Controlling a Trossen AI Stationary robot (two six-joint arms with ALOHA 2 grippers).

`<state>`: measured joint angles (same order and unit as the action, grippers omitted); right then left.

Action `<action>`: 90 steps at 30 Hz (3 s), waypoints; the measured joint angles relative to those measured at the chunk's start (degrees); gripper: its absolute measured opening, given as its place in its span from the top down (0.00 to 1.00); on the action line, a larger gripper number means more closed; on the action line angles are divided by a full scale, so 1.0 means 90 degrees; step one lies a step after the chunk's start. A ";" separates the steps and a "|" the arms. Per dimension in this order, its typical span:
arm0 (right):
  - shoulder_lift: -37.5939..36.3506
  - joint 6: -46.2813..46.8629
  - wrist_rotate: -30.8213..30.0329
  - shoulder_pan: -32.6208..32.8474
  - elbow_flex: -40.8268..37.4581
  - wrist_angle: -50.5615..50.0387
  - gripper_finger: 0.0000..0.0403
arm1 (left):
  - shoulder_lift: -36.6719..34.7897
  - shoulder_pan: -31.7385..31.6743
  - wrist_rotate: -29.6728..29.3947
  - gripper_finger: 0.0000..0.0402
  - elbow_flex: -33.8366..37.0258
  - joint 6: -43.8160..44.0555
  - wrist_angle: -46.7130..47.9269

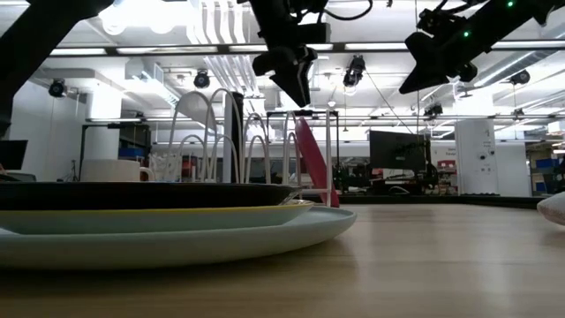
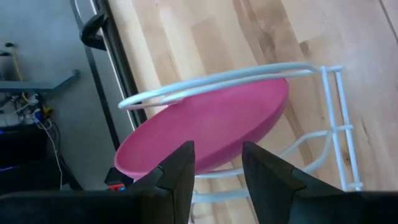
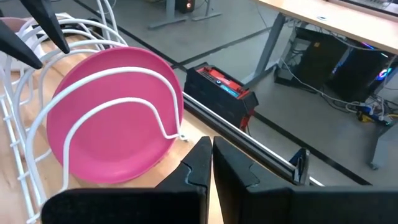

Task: Sort dishes
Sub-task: Put the pink plate into the dish rack

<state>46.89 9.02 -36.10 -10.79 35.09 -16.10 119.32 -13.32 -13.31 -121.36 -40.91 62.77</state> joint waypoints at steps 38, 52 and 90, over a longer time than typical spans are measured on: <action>0.0000 -0.0033 0.0000 0.0000 -0.0017 -0.0017 0.98 | 0.0371 0.0022 0.0040 0.69 -0.0039 -0.0525 0.0196; 0.0000 -0.0078 0.0000 0.0000 -0.0017 -0.0024 0.98 | 0.0371 0.0230 0.0091 0.69 -0.0039 -0.0194 0.0333; 0.0002 -0.0114 0.0000 -0.0015 -0.0019 -0.0053 0.98 | 0.0691 0.0315 -0.0033 0.69 -0.0170 -0.0350 0.0611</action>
<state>46.92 7.99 -36.10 -10.92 34.92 -16.58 125.54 -10.49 -13.61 -122.89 -44.05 68.27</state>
